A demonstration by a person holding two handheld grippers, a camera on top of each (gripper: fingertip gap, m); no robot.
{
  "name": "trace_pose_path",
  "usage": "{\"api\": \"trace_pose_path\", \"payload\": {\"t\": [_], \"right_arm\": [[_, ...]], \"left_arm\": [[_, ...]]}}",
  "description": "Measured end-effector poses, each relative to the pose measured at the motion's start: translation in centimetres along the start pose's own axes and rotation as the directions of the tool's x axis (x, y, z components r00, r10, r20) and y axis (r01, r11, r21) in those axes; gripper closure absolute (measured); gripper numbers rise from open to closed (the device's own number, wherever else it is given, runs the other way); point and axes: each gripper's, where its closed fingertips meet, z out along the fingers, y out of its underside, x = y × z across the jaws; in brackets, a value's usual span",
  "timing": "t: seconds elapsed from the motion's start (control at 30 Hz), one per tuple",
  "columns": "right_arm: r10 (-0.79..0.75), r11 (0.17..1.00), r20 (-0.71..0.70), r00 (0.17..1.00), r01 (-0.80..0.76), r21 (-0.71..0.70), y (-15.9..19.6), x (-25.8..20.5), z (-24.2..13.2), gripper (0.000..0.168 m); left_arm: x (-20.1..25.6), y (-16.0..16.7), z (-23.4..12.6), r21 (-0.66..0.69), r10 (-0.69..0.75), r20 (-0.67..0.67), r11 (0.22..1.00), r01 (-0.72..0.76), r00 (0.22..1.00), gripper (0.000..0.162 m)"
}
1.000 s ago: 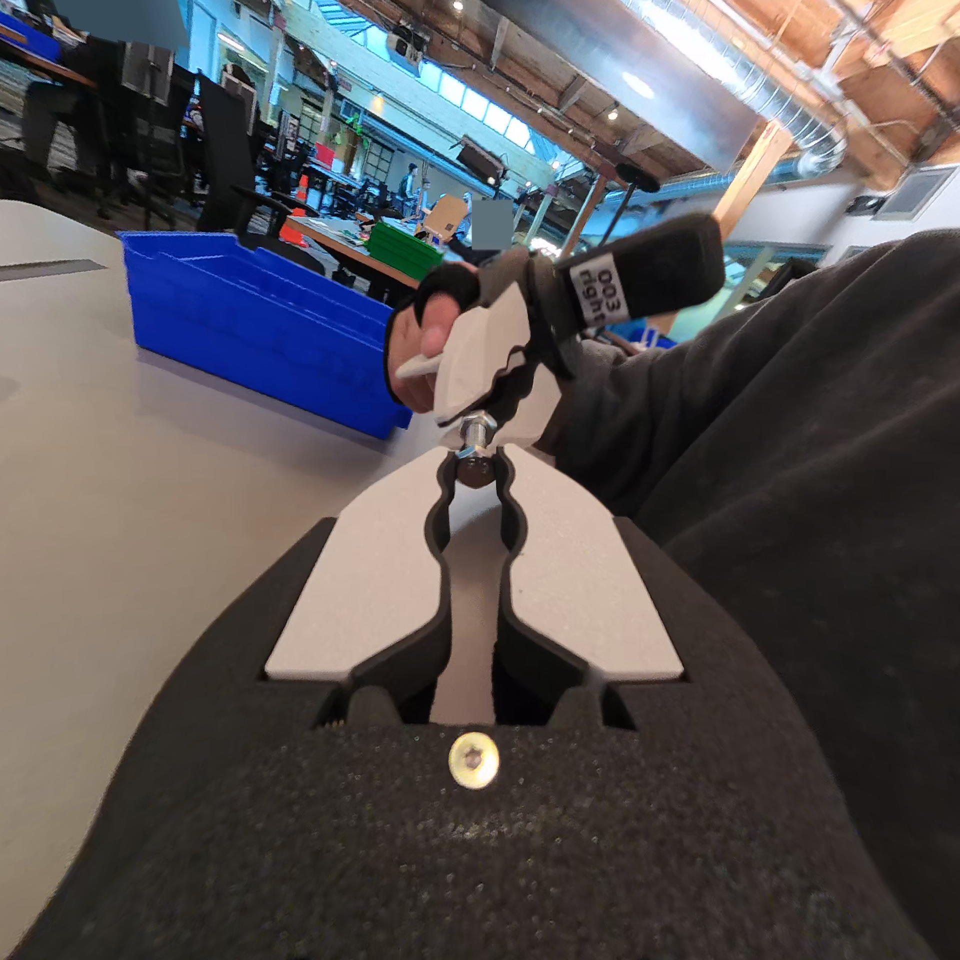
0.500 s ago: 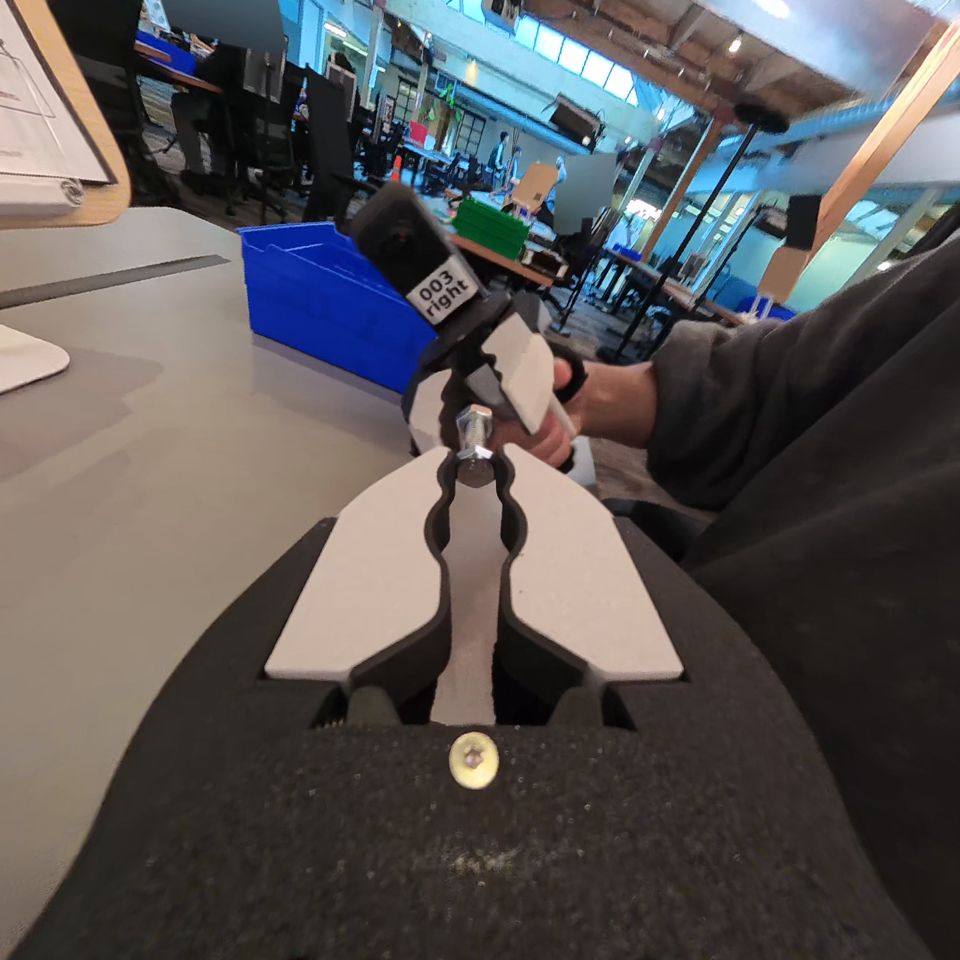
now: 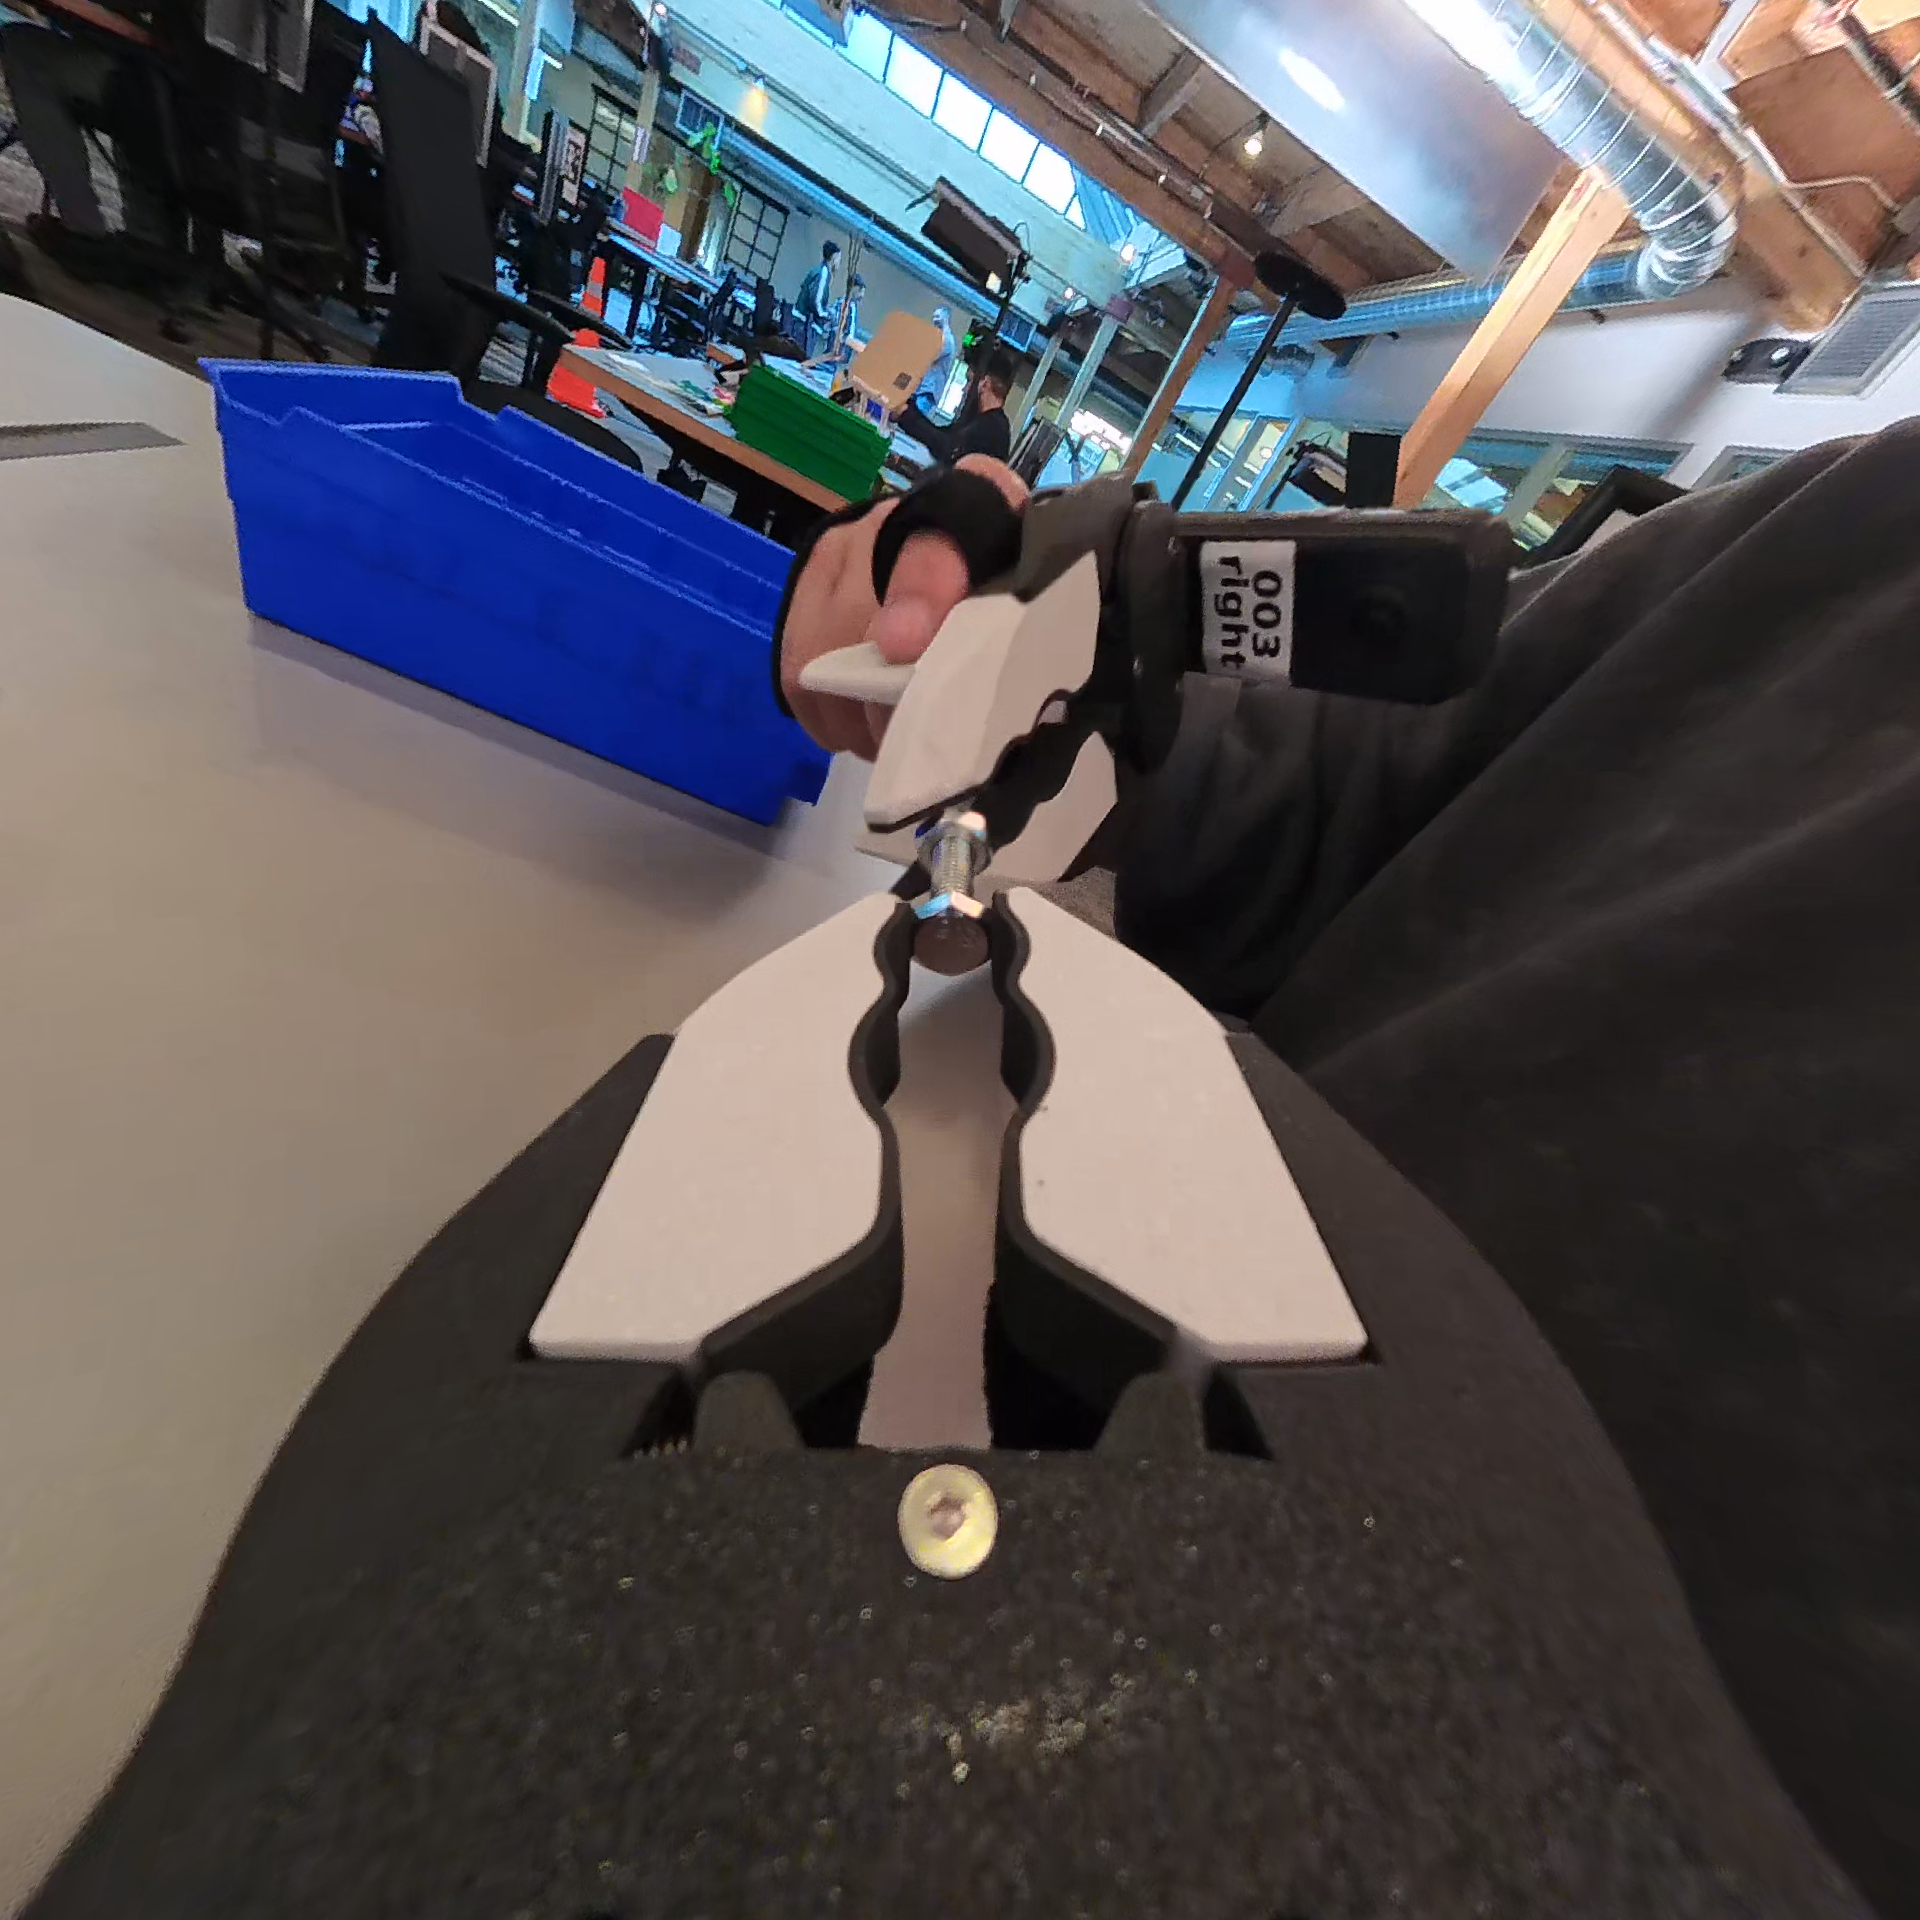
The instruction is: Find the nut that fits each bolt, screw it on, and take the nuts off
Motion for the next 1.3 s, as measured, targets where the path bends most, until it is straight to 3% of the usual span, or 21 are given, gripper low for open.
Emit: {"api": "trace_pose_path", "payload": {"t": [0.1,0.17,0.23,0.3,0.37,0.4,0.47,0.5,0.57,0.6,0.67,0.73,0.77,0.83,0.93,1.03,1.07,1.13,1.2,1.3], "right_arm": [[0.213,0.976,0.076,0.974,-0.216,0.035,-0.2,-0.1,0.0,0.155],[0.462,0.881,0.179,0.869,-0.473,0.021,-0.2,-0.4,0.3,0.155],[0.722,0.661,0.287,0.63,-0.75,-0.018,-0.4,-0.5,0.5,0.156],[0.862,0.361,0.407,0.303,-0.93,-0.072,-0.8,-0.4,0.5,0.156],[0.882,0.071,0.471,-0.02,-0.982,-0.175,-0.6,-0.5,0.6,0.156],[0.857,-0.034,0.495,-0.144,-0.974,-0.225,-0.5,-0.6,0.6,0.155],[0.781,-0.177,0.545,-0.304,-0.945,-0.274,-0.7,-0.5,0.4,0.155],[0.768,-0.177,0.568,-0.297,-0.95,-0.256,-0.7,-0.5,0.3,0.154],[0.821,-0.073,0.542,-0.178,-0.975,-0.21,0.0,-1.3,0.5,0.136],[0.861,0.039,0.506,-0.056,-0.984,-0.175,0.5,-1.7,0.7,0.128],[0.858,0.394,0.381,0.345,-0.917,-0.056,1.5,-1.9,0.8,0.121],[0.643,0.741,0.226,0.731,-0.669,0.055,1.0,-1.1,0.2,0.12],[0.49,0.857,0.153,0.858,-0.506,0.098,0.3,-0.7,-0.2,0.125],[0.194,0.974,0.013,0.981,-0.194,0.113,-0.3,-0.1,-0.6,0.132],[0.026,0.999,0.03,0.999,-0.027,0.032,0.1,-0.8,0.0,0.132],[-0.032,0.996,0.06,0.998,0.027,0.083,-1.1,-1.2,-0.3,0.154],[0.0,0.998,0.079,0.997,-0.005,0.066,-0.9,-1.3,-0.1,0.154],[0.151,0.985,0.142,0.978,-0.16,0.058,-0.7,-1.3,0.1,0.154],[0.368,0.921,0.227,0.902,-0.387,0.046,-0.6,-1.3,0.3,0.154],[0.695,0.668,0.358,0.624,-0.745,0.001,-0.8,-0.9,0.6,0.154]], "left_arm": [[0.1,-0.2,-0.1,-0.015,0.038,0.034,0.999,-0.038,0.999,0.148],[-0.2,-0.2,-0.2,-0.032,0.072,0.073,0.997,-0.07,0.995,0.148],[-0.6,-0.3,-0.5,-0.039,0.1,0.112,0.995,-0.096,0.989,0.148],[-0.8,-0.3,-0.5,-0.056,0.127,0.144,0.991,-0.12,0.981,0.148],[-1.4,0.1,-0.4,-0.096,0.165,0.196,0.984,-0.148,0.967,0.148],[-1.6,0.3,-0.4,-0.111,0.171,0.205,0.982,-0.151,0.964,0.148],[-1.7,0.2,-0.3,-0.098,0.14,0.194,0.988,-0.123,0.971,0.148],[-1.7,0.1,-0.3,-0.083,0.124,0.188,0.99,-0.11,0.974,0.148],[-1.7,-0.2,-0.5,-0.056,0.095,0.175,0.995,-0.087,0.98,0.148],[-1.5,-0.3,-0.6,-0.048,0.081,0.158,0.996,-0.074,0.984,0.148],[-1.1,-0.4,-0.7,-0.037,0.056,0.124,0.998,-0.052,0.991,0.148],[-0.7,-0.3,-0.6,-0.038,0.04,0.087,0.999,-0.037,0.995,0.148],[-0.6,-0.1,-0.6,-0.047,0.039,0.077,0.998,-0.035,0.996,0.148],[-0.2,0.4,-0.3,-0.073,0.036,0.053,0.997,-0.032,0.998,0.148],[0.2,1.0,0.1,-0.104,0.032,0.028,0.994,-0.028,0.999,0.148],[0.0,1.5,0.3,-0.123,0.029,0.038,0.992,-0.025,0.999,0.148],[-0.1,1.5,0.2,-0.121,0.027,0.04,0.992,-0.022,0.999,0.148],[-0.4,1.5,0.1,-0.128,0.041,0.058,0.991,-0.033,0.998,0.148],[-0.6,1.4,0.0,-0.13,0.06,0.078,0.99,-0.049,0.995,0.148],[-0.6,1.1,-0.3,-0.115,0.077,0.092,0.991,-0.066,0.993,0.148]]}}
